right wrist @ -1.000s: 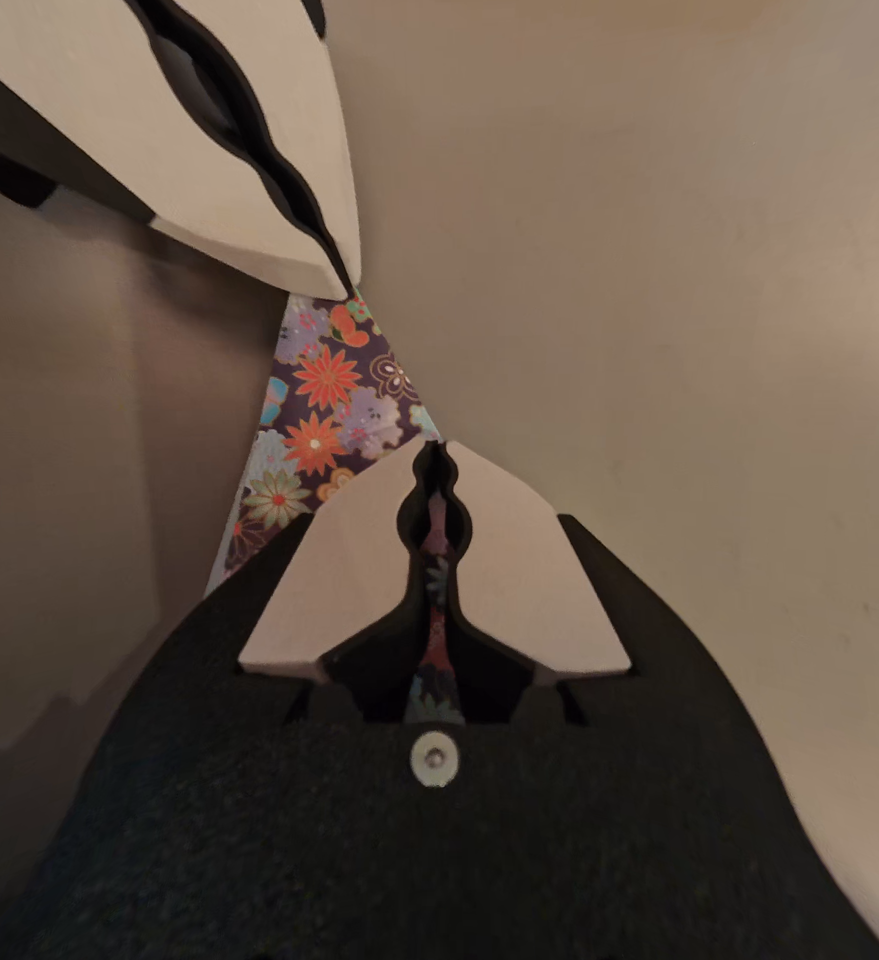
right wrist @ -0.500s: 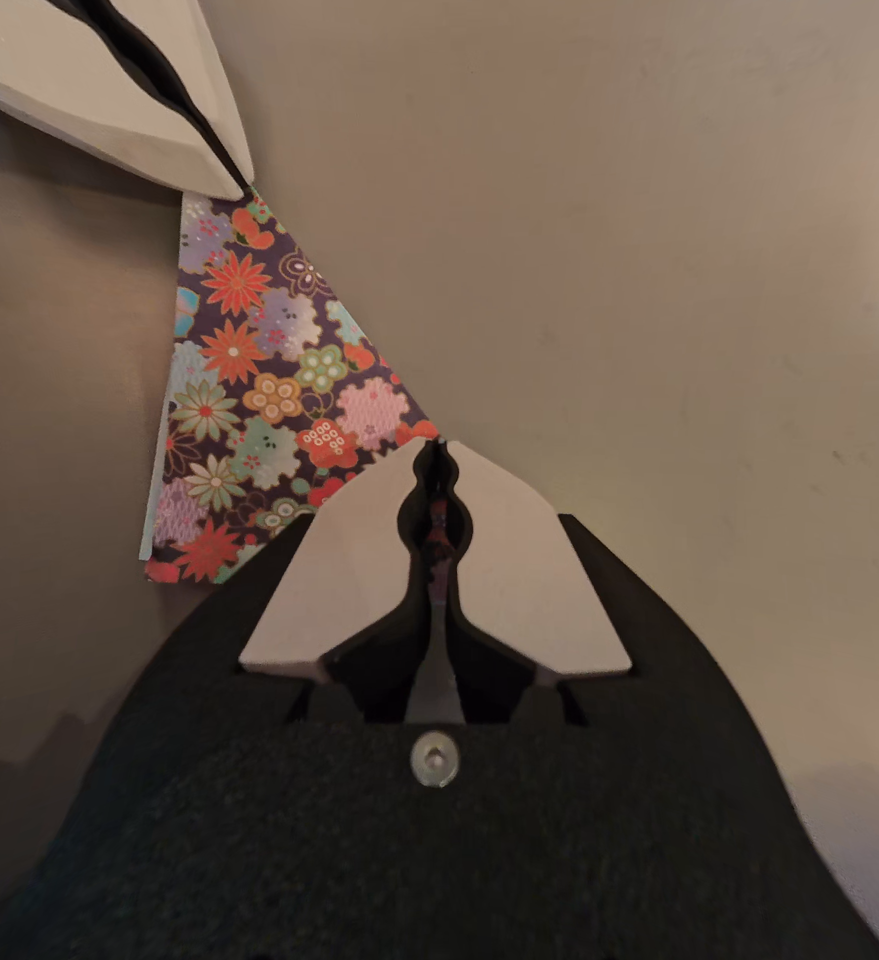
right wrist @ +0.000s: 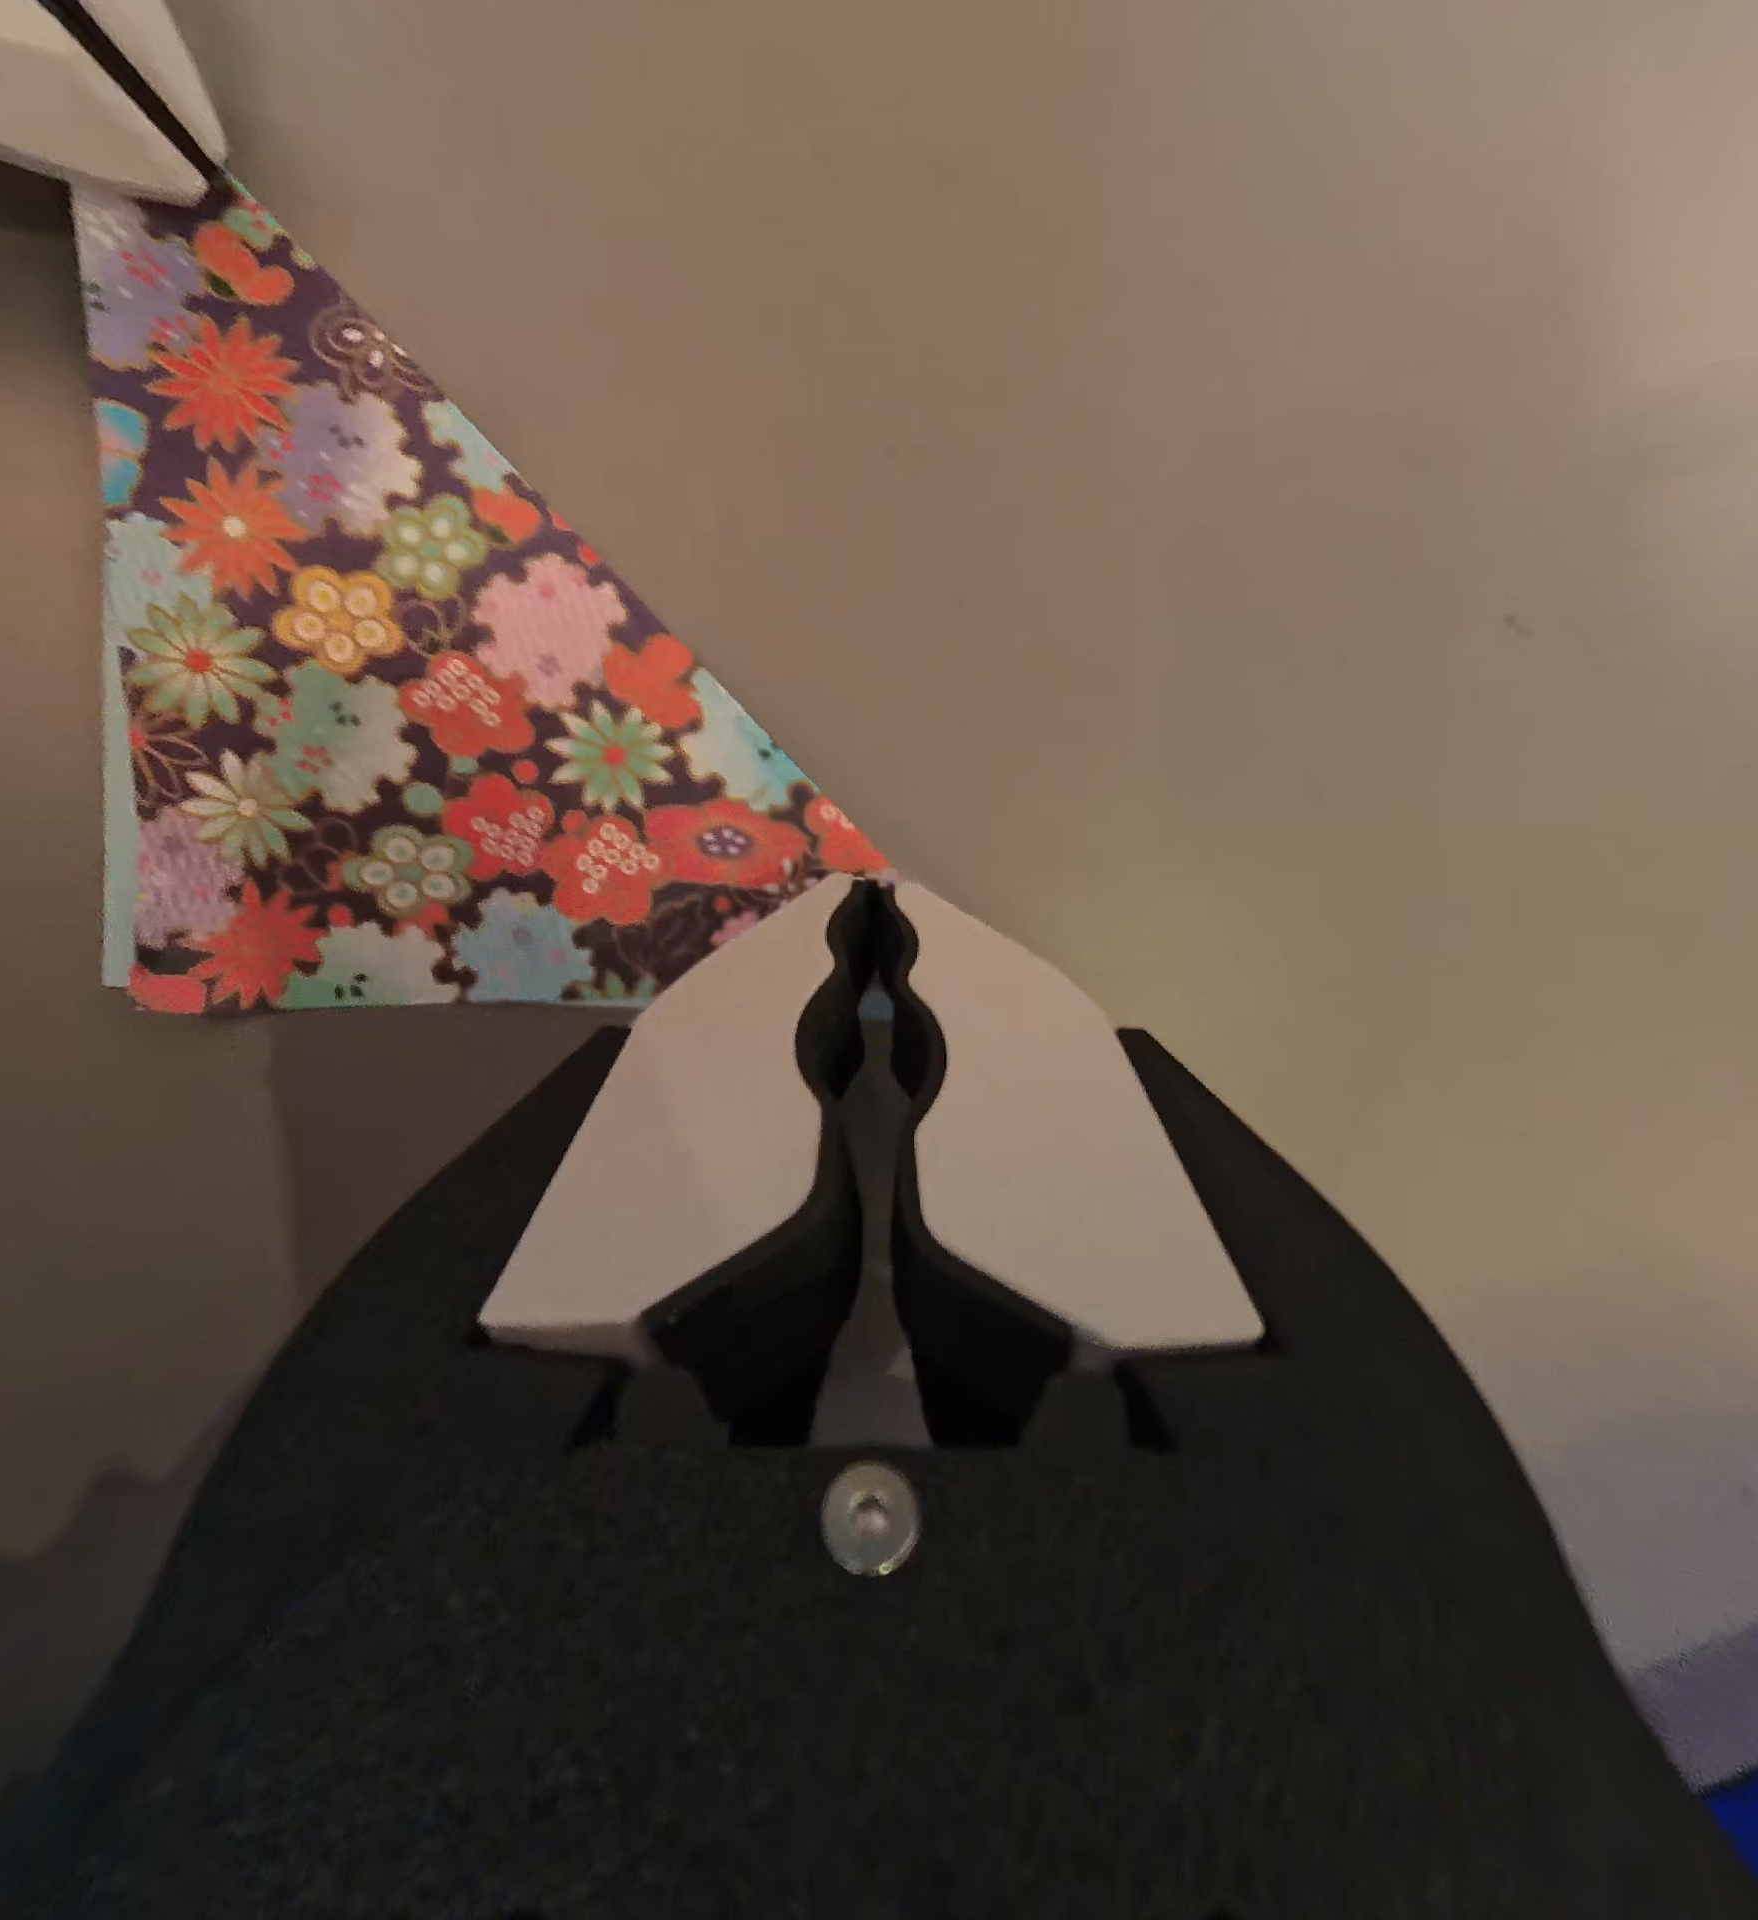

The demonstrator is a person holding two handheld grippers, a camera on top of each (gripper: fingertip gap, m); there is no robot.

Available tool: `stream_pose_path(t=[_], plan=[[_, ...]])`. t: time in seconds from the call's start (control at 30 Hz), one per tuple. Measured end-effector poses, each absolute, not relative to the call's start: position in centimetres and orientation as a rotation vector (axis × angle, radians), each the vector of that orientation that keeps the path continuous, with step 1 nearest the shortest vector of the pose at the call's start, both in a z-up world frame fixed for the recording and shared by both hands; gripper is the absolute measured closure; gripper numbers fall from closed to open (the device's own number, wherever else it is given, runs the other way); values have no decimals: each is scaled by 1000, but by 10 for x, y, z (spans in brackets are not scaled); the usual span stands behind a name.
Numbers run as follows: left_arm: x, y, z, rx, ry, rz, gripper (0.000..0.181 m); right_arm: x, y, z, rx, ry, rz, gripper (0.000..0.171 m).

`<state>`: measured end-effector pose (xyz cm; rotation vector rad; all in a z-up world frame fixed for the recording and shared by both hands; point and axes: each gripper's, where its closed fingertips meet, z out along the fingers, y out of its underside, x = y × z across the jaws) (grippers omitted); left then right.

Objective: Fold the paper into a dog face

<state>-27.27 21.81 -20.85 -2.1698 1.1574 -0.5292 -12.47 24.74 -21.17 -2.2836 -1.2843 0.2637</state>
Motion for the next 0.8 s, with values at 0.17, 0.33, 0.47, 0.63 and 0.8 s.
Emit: stream_pose_path(t=[0.17, 0.33, 0.47, 0.63, 0.8], plan=[[-273, 218, -209, -2169, 1159, -529, 181, -108, 251, -212, -2306, -1228, 234, 171], [-273, 218, -209, -2166, 1162, -528, 181, -105, 252, -212, -2306, -1193, 252, 171], [-273, 218, -209, -2165, 1163, -528, 181, -96, 255, -212, -2319, -1195, 157, 171], [-273, 218, -209, -2173, 1156, -533, 181, -90, 258, -175, -2224, -1063, 177, 171], [-273, 218, -209, -2168, 1161, -512, 181, -137, 247, -171, -2153, -1116, 251, 171]])
